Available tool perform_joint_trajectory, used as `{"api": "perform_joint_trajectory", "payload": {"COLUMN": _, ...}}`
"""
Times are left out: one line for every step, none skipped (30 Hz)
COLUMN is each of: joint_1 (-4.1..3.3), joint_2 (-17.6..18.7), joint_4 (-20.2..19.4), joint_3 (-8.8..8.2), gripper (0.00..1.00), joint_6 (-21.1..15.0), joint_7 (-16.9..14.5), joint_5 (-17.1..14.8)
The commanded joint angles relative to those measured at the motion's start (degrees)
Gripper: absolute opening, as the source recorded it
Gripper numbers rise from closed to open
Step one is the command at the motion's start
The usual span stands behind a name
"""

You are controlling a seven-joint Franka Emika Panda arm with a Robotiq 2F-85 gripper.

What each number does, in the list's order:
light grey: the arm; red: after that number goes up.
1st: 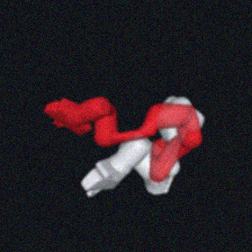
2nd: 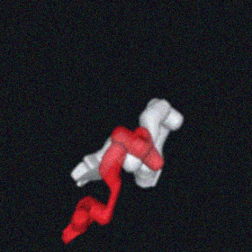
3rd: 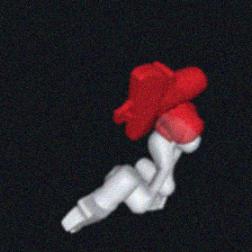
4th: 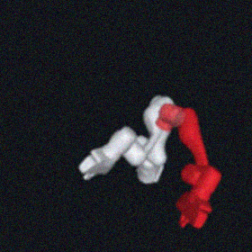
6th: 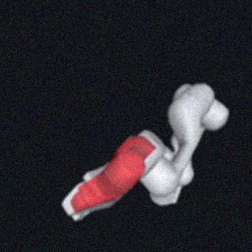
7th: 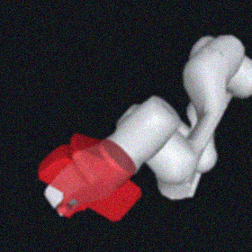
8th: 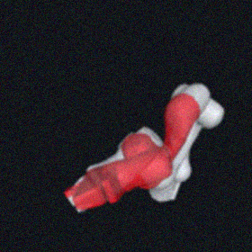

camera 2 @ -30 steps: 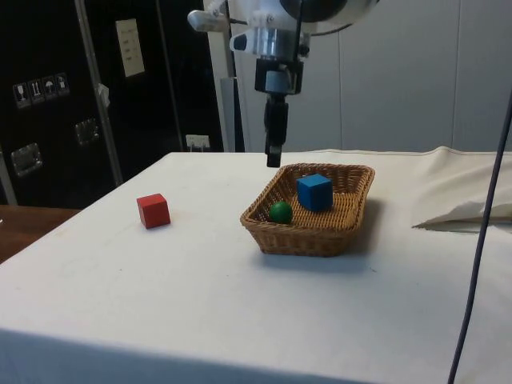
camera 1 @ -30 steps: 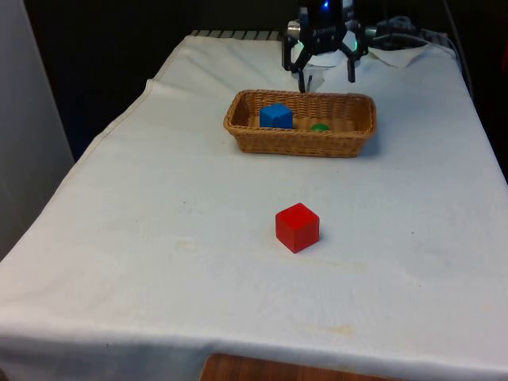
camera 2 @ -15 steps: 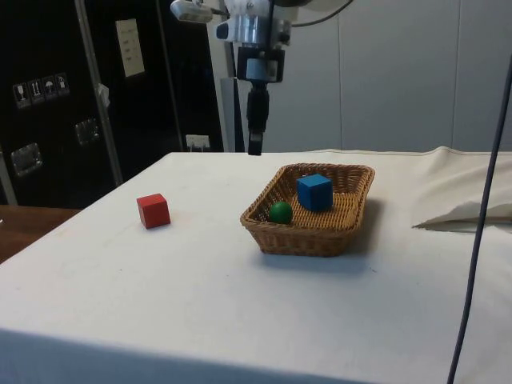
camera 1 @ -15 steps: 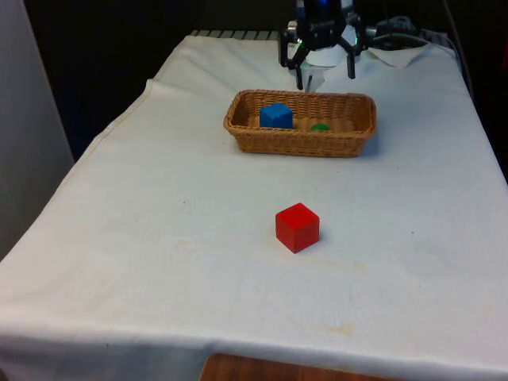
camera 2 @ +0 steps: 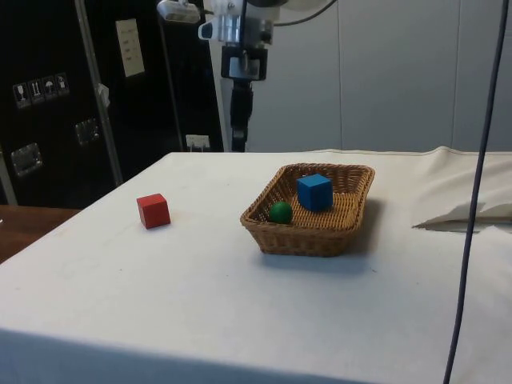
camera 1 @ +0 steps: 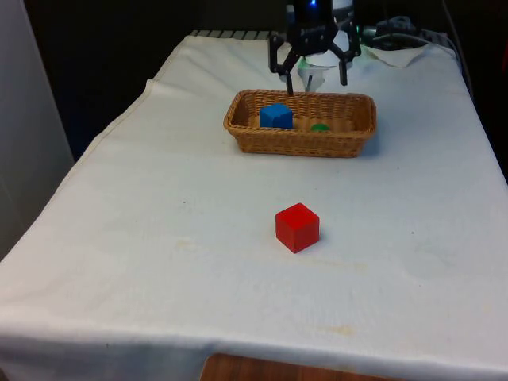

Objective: Place all non-red objects into the basket.

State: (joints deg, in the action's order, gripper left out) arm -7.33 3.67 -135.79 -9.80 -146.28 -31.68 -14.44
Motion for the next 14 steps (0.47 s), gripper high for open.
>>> {"api": "perform_joint_trajectory", "payload": {"joint_1": 0.06, "joint_2": 0.5, "joint_4": 0.6, "joint_3": -0.23, "gripper": 1.00, "joint_6": 0.6, "joint_7": 0.6, "joint_5": 0.7}}
{"api": "perform_joint_trajectory", "payload": {"joint_1": 0.06, "joint_2": 0.7, "joint_4": 1.0, "joint_3": -0.34, "gripper": 1.00, "joint_6": 0.7, "joint_7": 0.6, "joint_5": 0.7}}
{"api": "perform_joint_trajectory", "payload": {"joint_1": 0.06, "joint_2": 1.0, "joint_4": 1.3, "joint_3": -0.46, "gripper": 1.00, "joint_6": 0.7, "joint_7": 0.7, "joint_5": 0.7}}
{"api": "perform_joint_trajectory", "payload": {"joint_1": 0.06, "joint_2": 1.2, "joint_4": 1.6, "joint_3": -0.57, "gripper": 1.00, "joint_6": 0.9, "joint_7": 0.7, "joint_5": 0.8}}
{"api": "perform_joint_trajectory", "payload": {"joint_1": 0.06, "joint_2": 1.4, "joint_4": 1.9, "joint_3": -0.74, "gripper": 1.00, "joint_6": 0.9, "joint_7": 0.8, "joint_5": 0.8}}
{"api": "perform_joint_trajectory", "payload": {"joint_1": 0.00, "joint_2": 1.1, "joint_4": 1.4, "joint_3": -0.46, "gripper": 1.00, "joint_6": 0.3, "joint_7": 0.0, "joint_5": 0.0}}
{"api": "perform_joint_trajectory", "payload": {"joint_1": 0.06, "joint_2": 1.7, "joint_4": 2.2, "joint_3": -0.86, "gripper": 1.00, "joint_6": 1.0, "joint_7": 0.9, "joint_5": 0.9}}
{"api": "perform_joint_trajectory", "payload": {"joint_1": 0.06, "joint_2": 1.8, "joint_4": 2.5, "joint_3": -0.92, "gripper": 1.00, "joint_6": 1.0, "joint_7": 1.0, "joint_5": 0.9}}
{"api": "perform_joint_trajectory", "payload": {"joint_1": 0.06, "joint_2": 2.1, "joint_4": 2.9, "joint_3": -1.09, "gripper": 1.00, "joint_6": 1.1, "joint_7": 1.0, "joint_5": 0.9}}
{"api": "perform_joint_trajectory", "payload": {"joint_1": 0.06, "joint_2": 2.4, "joint_4": 3.4, "joint_3": -1.32, "gripper": 1.00, "joint_6": 1.3, "joint_7": 1.2, "joint_5": 1.0}}
{"api": "perform_joint_trajectory", "payload": {"joint_1": 0.00, "joint_2": 2.6, "joint_4": 3.6, "joint_3": -1.38, "gripper": 1.00, "joint_6": 1.3, "joint_7": 1.3, "joint_5": 0.9}}
{"api": "perform_joint_trajectory", "payload": {"joint_1": -0.06, "joint_2": 2.6, "joint_4": 3.7, "joint_3": -1.38, "gripper": 1.00, "joint_6": 1.3, "joint_7": 1.4, "joint_5": 0.8}}
{"api": "perform_joint_trajectory", "payload": {"joint_1": -0.11, "joint_2": 2.8, "joint_4": 3.8, "joint_3": -1.38, "gripper": 1.00, "joint_6": 1.3, "joint_7": 1.4, "joint_5": 0.7}}
{"api": "perform_joint_trajectory", "payload": {"joint_1": 0.00, "joint_2": 2.5, "joint_4": 3.7, "joint_3": -1.26, "gripper": 1.00, "joint_6": 1.1, "joint_7": 0.5, "joint_5": 0.0}}
